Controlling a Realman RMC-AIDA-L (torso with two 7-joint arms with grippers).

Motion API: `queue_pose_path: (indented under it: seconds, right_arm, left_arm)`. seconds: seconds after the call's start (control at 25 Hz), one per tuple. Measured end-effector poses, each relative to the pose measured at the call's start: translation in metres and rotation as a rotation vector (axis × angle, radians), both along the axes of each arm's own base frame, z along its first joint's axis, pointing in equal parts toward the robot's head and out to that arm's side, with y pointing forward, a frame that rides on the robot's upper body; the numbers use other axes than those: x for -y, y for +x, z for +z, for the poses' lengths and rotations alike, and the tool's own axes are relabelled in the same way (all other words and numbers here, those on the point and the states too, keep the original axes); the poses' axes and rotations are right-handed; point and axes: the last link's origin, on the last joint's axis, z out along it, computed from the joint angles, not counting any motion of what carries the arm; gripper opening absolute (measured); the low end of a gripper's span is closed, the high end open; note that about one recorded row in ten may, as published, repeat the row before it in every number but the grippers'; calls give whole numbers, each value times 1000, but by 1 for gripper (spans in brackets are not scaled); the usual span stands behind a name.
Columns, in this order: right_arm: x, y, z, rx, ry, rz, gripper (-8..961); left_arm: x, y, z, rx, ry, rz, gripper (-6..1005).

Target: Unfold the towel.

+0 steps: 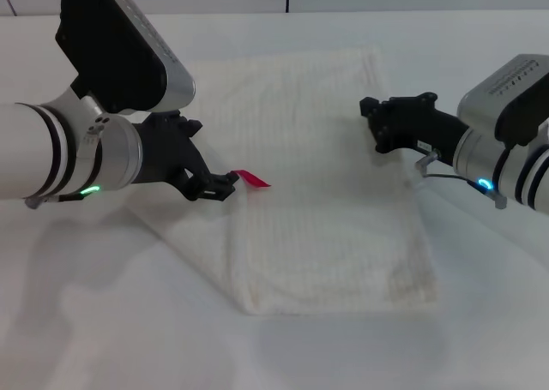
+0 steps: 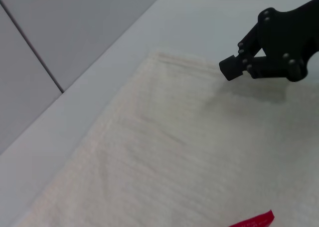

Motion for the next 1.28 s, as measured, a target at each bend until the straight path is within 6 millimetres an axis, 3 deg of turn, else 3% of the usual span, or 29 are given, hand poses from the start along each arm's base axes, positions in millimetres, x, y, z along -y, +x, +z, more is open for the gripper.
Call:
queue_pose_path:
  seconds: [0.2,0.48,0.64,1.04,1.28]
  right_arm:
    - [-12,-5,8,-52,-49,-68,0]
    - [-28,-55,12,-82,-244,-67,-1]
    - [-39,-77,31,-45,-364,-115,-1]
    - [-61,-119,96,156,-410,-284,0]
    - [-79,-143,105,358,-416,-372,0]
  left_arm:
    - [-2,0,0,4,7,-1,849]
    - [-3,-3,-2,7,13,1,851]
    - [-3,-3,-1,5,14,0,851]
    - [-5,-3,-1,-1,21,-14,850]
    - [-6,1,1,-7,18,-26,850]
